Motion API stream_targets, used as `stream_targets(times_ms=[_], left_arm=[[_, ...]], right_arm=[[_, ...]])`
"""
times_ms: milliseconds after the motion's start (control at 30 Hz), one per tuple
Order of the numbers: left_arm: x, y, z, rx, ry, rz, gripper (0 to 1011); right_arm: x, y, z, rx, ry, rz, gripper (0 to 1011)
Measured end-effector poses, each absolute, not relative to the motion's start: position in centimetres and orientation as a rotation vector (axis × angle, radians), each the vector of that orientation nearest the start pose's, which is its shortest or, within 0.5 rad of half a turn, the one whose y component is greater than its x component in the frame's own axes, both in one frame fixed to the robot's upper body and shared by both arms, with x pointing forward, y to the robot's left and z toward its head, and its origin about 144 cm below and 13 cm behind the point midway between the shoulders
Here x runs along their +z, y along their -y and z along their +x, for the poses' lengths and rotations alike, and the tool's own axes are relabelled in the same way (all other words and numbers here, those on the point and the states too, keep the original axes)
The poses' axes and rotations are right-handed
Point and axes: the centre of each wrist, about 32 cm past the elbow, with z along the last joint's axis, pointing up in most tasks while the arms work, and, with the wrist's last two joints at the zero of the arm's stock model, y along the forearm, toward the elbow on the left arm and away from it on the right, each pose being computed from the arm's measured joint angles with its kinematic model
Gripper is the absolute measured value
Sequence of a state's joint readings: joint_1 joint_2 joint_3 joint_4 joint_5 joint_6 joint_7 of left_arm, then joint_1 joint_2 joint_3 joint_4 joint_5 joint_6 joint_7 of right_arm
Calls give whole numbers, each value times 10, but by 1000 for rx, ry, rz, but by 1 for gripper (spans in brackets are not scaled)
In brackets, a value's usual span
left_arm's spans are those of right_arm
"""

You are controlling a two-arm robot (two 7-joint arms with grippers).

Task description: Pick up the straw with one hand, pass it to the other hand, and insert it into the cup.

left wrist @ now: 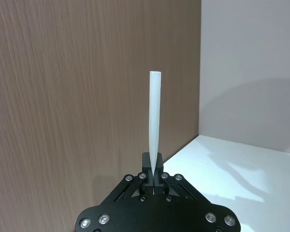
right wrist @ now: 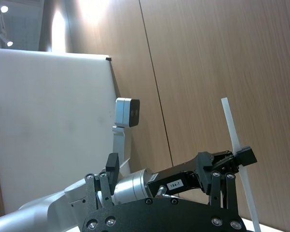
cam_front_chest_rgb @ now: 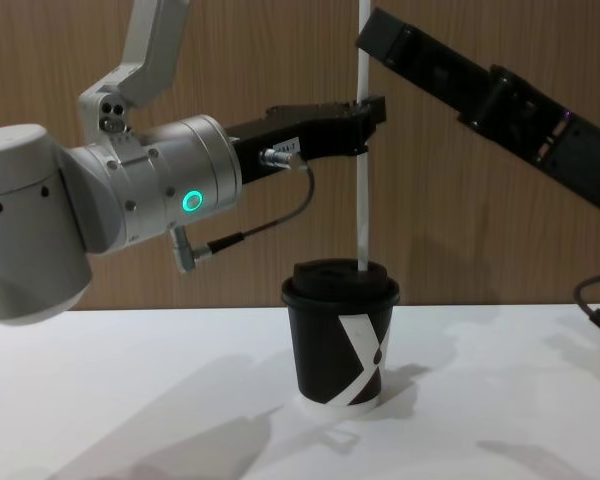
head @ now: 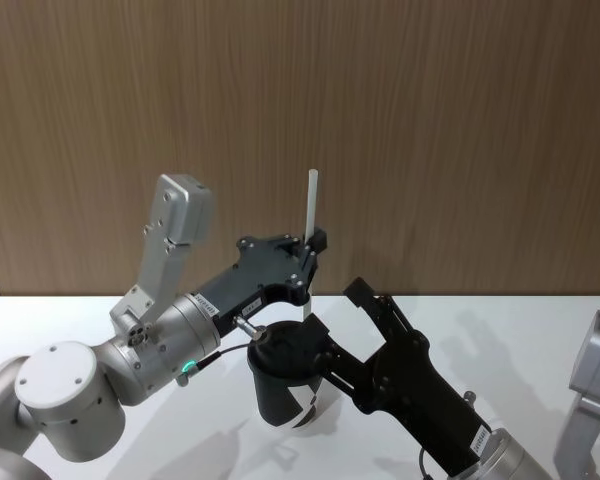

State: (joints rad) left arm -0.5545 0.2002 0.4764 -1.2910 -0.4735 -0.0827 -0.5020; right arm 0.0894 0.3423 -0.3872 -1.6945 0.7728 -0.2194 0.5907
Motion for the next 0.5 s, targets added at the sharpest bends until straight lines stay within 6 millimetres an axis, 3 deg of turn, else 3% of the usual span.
stream_targets(times_ms=[200, 500], left_arm=[[1240, -164, 582, 681, 126, -197, 5], [1237, -166, 582, 697, 112, -180, 191]], right_arm=[[1185, 199, 458, -592, -49, 516, 1001], [1185, 199, 458, -592, -49, 516, 1001]])
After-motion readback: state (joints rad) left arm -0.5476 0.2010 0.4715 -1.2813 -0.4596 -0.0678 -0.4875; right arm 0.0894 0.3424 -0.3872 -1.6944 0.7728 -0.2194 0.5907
